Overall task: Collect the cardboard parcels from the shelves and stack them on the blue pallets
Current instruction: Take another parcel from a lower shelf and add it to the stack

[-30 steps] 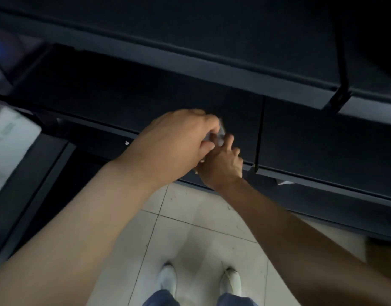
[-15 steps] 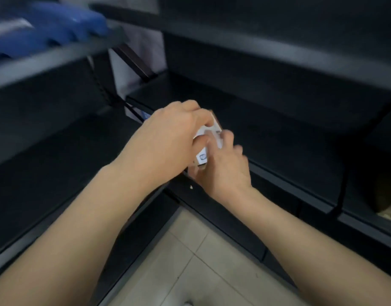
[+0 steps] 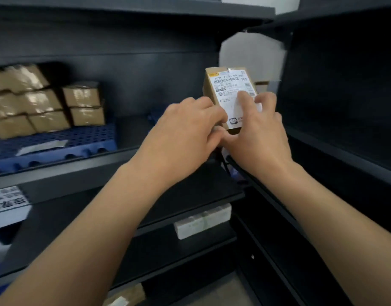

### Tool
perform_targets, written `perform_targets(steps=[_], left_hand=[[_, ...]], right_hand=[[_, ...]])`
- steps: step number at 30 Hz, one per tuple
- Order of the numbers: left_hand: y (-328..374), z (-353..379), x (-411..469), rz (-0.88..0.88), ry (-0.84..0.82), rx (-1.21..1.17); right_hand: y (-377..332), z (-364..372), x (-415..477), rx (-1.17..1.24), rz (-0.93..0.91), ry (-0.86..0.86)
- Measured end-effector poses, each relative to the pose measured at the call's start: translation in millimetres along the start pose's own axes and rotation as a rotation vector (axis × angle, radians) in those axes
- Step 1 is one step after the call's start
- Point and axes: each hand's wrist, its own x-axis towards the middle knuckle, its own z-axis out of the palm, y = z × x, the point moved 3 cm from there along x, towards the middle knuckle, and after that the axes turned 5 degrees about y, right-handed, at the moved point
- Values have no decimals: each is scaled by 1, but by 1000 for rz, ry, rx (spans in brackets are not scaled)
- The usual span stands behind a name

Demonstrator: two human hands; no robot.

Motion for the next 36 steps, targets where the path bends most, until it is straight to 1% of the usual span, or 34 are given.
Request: perform_targets(steps=[4, 8, 13, 18, 24, 29, 36], left_hand=[[-48, -33, -9, -79, -1, 114], [-100, -57, -22, -160, -28, 193], [-173, -80, -43, -239, -100, 288], [-240, -95, -55, -293, -116, 326], [-297, -96, -56, -319, -175, 348], [-325, -84, -52, -335, -194, 315], [-348, -72, -40, -350, -127, 307]], right_hand=[[-59, 20, 23, 54, -98, -28], [-118, 57, 41, 83, -196, -98], [-190, 113, 69, 102, -248, -141], [-245, 159, 101, 95, -245, -148], [-281, 196, 140, 58, -181, -197], [-294, 215, 169, 88, -214, -176], [-308, 238, 197, 97, -266, -191]])
